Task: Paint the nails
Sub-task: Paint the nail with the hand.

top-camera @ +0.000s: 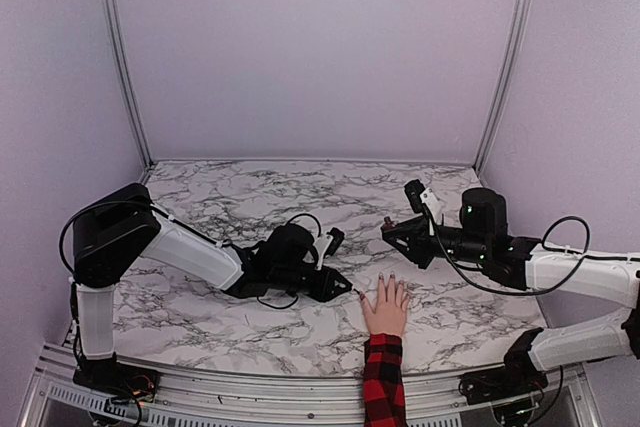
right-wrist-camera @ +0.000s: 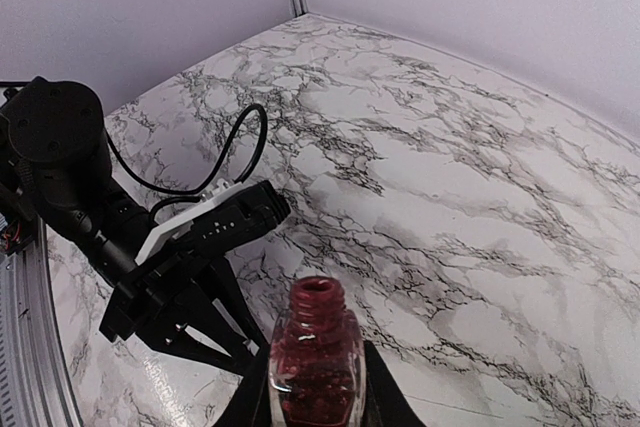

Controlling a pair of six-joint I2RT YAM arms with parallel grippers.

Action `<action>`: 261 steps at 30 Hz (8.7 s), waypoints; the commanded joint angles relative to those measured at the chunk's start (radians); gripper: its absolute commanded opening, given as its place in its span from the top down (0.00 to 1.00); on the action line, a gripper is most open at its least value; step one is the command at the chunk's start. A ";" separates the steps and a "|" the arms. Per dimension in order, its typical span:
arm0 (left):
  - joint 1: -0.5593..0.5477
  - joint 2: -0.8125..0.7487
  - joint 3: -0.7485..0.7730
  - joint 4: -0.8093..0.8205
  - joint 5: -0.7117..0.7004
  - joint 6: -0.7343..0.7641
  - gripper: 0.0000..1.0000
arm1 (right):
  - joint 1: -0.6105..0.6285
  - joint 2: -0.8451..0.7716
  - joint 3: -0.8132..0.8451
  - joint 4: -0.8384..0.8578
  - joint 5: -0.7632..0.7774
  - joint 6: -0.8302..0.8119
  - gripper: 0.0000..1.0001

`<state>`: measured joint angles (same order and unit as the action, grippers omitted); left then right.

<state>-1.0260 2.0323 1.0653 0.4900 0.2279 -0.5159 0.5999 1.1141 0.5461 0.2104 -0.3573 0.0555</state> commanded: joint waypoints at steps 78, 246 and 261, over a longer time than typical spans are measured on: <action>0.010 -0.014 0.030 -0.088 -0.027 0.030 1.00 | -0.005 -0.008 0.005 0.038 0.000 -0.006 1.00; -0.025 -0.004 0.100 -0.195 -0.056 0.117 1.00 | -0.005 -0.020 -0.005 0.038 0.003 -0.005 1.00; -0.011 -0.017 0.116 -0.187 -0.053 0.108 1.00 | -0.006 -0.020 -0.005 0.040 0.006 -0.006 1.00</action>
<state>-1.0458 2.0155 1.1549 0.3088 0.1814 -0.4042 0.5999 1.1141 0.5446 0.2108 -0.3569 0.0551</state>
